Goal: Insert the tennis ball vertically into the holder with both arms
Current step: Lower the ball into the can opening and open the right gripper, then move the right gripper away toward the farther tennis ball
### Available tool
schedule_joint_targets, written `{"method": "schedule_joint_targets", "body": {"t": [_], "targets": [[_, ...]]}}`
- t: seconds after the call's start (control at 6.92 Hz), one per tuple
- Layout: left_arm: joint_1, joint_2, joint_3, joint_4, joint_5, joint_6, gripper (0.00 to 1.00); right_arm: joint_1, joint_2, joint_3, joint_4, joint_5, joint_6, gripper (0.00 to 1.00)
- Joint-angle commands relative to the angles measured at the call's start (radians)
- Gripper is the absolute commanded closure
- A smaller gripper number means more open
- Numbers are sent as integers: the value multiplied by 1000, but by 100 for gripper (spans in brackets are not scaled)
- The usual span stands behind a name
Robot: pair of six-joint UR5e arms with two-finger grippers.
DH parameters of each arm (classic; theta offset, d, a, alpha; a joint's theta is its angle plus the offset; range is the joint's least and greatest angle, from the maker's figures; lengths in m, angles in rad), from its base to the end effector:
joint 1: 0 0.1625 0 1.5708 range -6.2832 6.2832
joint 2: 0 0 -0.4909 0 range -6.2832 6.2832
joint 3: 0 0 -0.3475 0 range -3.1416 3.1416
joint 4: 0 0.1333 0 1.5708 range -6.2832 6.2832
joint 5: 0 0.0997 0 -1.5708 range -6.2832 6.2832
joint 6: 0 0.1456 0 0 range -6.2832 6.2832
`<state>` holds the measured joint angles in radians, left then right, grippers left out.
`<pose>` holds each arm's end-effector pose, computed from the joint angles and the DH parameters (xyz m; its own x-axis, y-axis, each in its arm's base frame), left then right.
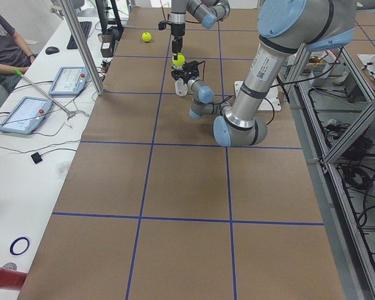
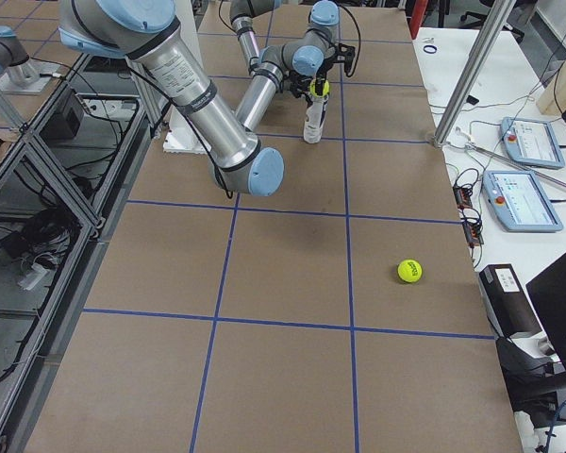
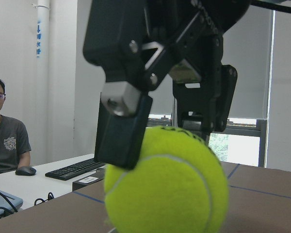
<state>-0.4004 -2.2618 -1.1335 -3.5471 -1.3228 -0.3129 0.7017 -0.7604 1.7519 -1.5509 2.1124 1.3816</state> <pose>0.5785 -0.4284 0.2883 0.3559 0.8509 -0.3864 0.7080 0.0244 0.7058 -0.5005 -0.4993 0.1917 0.4393 0.1603 0.8839 -0.1393 0.9842 -0.1093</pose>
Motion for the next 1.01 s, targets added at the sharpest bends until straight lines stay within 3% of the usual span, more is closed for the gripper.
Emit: {"method": "schedule_joint_targets", "body": {"t": [0.0,0.43,0.72,0.87], "targets": [[0,-1,0,1,0,0,13,-8,0,1,0,-17,-1,0],[0,1,0,1,11,0,13,-7,-10,12,-2,-16,-1,0],[0,2,0,1,11,0,13,48,-83,30,0,-2,-16,0],[0,1,-3,1,11,0,13,112,-150,47,0,47,-35,0]]}}
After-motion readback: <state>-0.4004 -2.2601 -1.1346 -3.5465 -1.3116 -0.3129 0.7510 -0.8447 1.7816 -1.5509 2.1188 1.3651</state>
